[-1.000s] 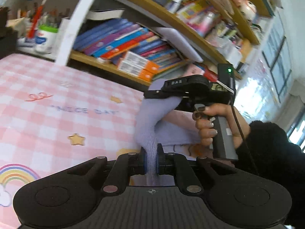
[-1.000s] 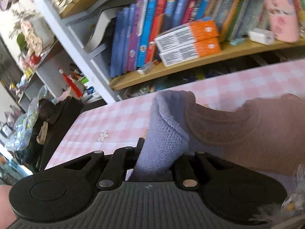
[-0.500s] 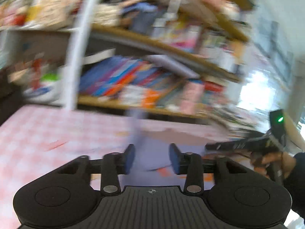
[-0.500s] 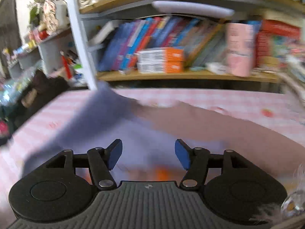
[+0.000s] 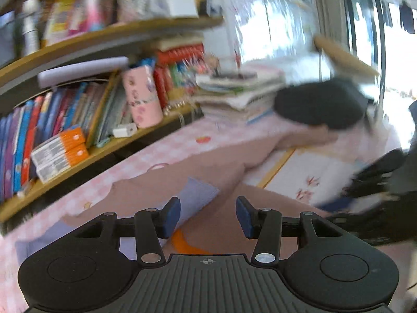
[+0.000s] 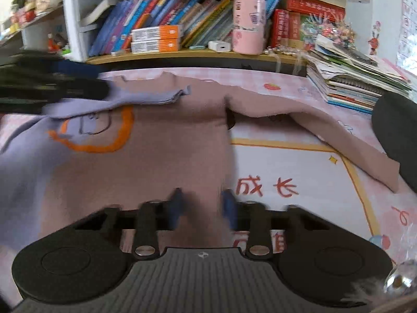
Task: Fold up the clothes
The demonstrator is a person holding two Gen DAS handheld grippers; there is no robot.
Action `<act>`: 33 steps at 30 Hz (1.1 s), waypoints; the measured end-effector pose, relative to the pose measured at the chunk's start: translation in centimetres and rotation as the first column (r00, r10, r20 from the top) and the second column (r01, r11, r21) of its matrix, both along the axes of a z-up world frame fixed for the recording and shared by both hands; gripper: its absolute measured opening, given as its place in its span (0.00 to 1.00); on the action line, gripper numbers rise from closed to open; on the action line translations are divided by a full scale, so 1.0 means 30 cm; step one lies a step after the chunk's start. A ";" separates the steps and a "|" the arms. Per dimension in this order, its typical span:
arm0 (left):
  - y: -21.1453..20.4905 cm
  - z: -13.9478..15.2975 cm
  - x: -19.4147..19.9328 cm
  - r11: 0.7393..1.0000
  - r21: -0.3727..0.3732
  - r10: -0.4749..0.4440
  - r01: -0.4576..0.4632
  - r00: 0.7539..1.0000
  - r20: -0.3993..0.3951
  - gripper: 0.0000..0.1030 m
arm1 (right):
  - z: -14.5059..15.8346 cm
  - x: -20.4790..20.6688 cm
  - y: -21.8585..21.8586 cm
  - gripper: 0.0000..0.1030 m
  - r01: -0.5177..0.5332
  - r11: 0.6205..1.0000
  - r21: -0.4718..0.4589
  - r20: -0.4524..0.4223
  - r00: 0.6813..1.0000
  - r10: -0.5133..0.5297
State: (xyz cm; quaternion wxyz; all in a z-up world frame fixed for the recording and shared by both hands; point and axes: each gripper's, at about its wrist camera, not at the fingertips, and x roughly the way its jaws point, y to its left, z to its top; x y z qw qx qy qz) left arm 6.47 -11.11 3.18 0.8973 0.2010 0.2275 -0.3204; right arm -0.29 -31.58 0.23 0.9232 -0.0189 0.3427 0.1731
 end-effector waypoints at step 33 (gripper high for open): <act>0.702 0.221 0.149 0.823 -0.238 0.555 -0.515 0.819 0.145 0.04 | 0.001 -0.135 0.004 0.13 -0.040 0.999 -0.004 0.018 0.999 0.040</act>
